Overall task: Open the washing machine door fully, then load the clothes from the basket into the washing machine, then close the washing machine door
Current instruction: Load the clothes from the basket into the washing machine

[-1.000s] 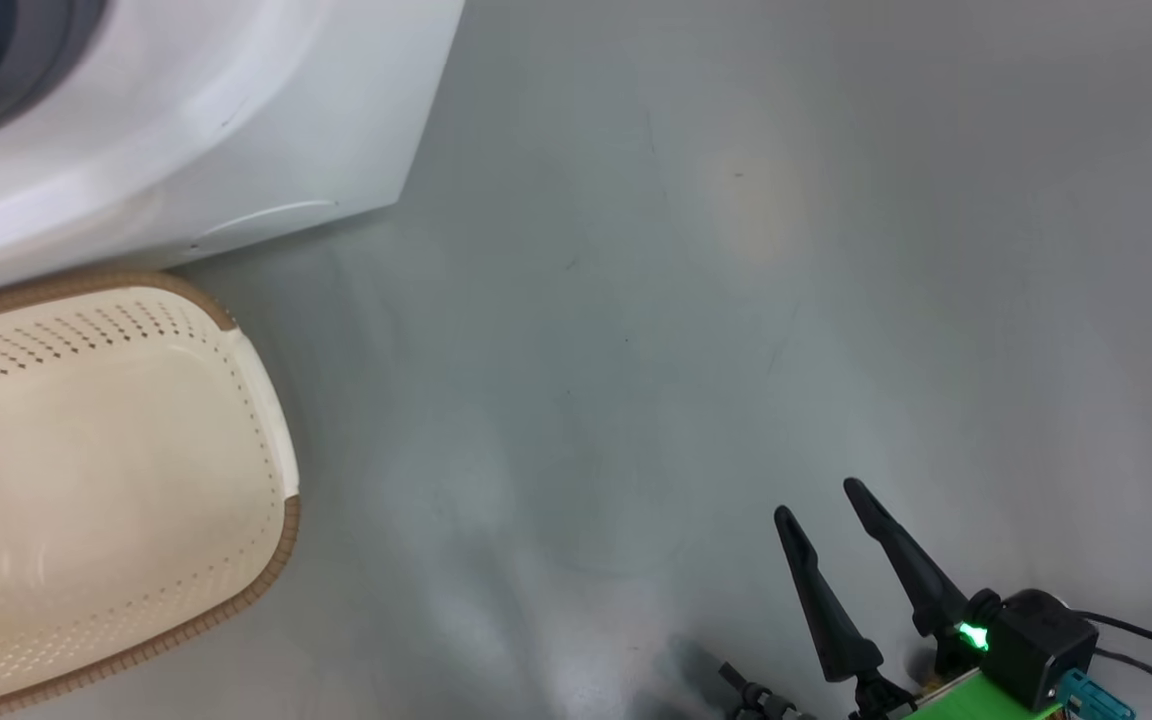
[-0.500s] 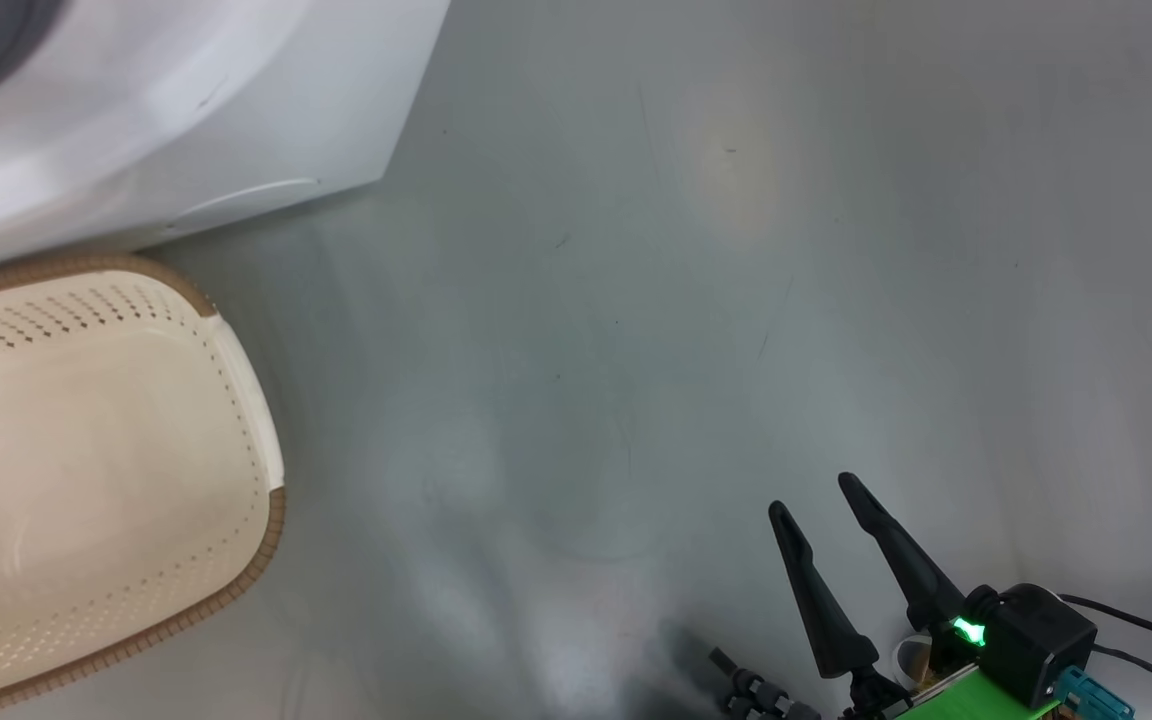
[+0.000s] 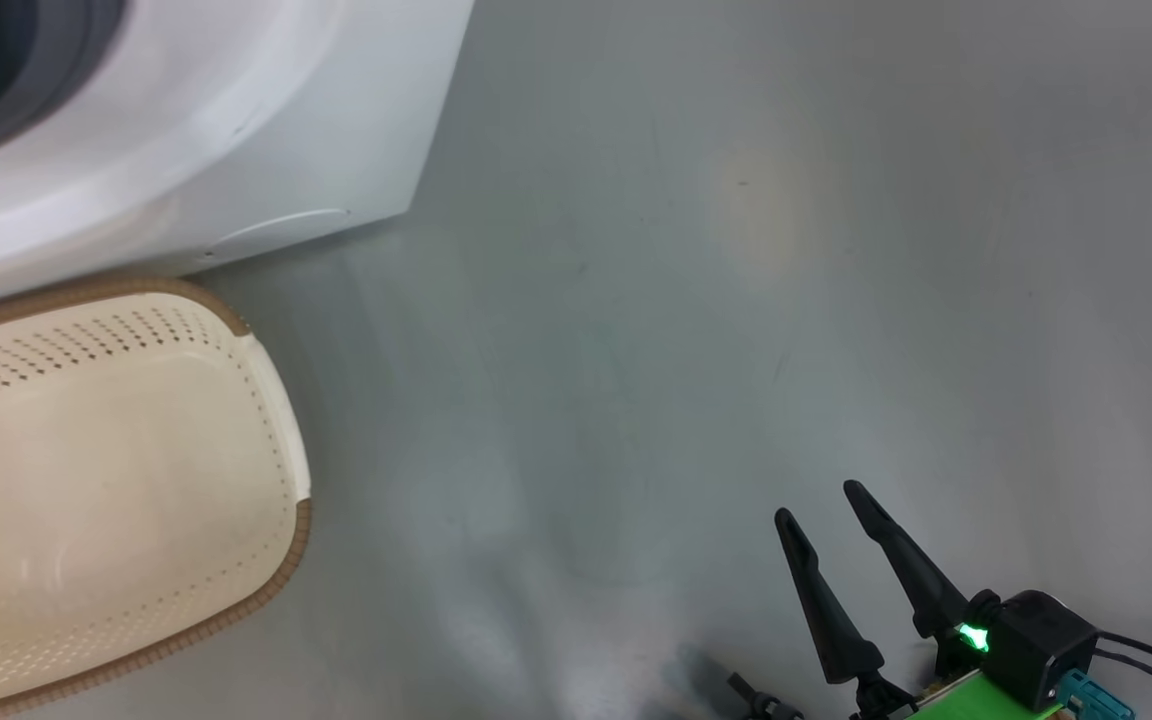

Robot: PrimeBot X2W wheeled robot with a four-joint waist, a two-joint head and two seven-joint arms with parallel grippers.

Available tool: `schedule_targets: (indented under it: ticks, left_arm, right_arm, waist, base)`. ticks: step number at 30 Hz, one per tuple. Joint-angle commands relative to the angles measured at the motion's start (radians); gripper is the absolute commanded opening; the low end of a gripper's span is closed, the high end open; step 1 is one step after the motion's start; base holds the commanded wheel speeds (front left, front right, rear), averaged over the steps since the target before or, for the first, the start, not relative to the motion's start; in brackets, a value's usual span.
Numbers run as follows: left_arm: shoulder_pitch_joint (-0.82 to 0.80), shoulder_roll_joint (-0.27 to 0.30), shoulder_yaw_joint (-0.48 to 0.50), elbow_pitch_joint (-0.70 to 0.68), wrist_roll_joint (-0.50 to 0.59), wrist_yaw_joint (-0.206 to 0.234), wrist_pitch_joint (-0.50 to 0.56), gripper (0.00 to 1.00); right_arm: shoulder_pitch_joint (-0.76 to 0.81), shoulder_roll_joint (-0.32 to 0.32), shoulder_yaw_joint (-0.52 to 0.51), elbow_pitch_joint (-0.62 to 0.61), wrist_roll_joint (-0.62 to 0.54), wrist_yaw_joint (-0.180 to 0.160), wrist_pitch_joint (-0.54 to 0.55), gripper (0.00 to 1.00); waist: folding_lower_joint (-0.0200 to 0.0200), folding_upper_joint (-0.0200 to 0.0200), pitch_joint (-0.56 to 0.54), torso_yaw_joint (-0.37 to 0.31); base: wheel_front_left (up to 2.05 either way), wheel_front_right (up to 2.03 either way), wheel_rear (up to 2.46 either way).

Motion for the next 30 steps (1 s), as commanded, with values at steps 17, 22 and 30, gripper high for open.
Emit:
schedule_targets:
  ticks: [17, 22, 30]
  left_arm:
    - [0.184, -0.073, 0.066, -0.011, -0.088, 0.093, -0.078, 1.00]
    - [0.271, -0.100, 0.082, -0.069, -0.106, 0.088, -0.079, 1.00]
    - [0.393, -0.143, 0.104, -0.150, -0.128, 0.055, -0.079, 1.00]
  right_arm:
    - [0.015, -0.027, 0.001, 0.024, -0.007, 0.003, -0.005, 1.00]
    - [0.019, -0.030, -0.005, 0.036, -0.009, 0.003, -0.005, 1.00]
    - [0.025, -0.029, -0.024, 0.040, -0.010, 0.003, -0.005, 1.00]
  waist:
    - [0.0000, 0.0000, -0.153, 0.097]
    - [0.0000, 0.0000, -0.207, 0.121]
    - [0.0000, 0.0000, -0.259, 0.162]
  base:
    - [0.00, 0.00, 0.00]
    - [0.00, 0.00, 0.00]
    - [0.00, 0.00, 0.00]
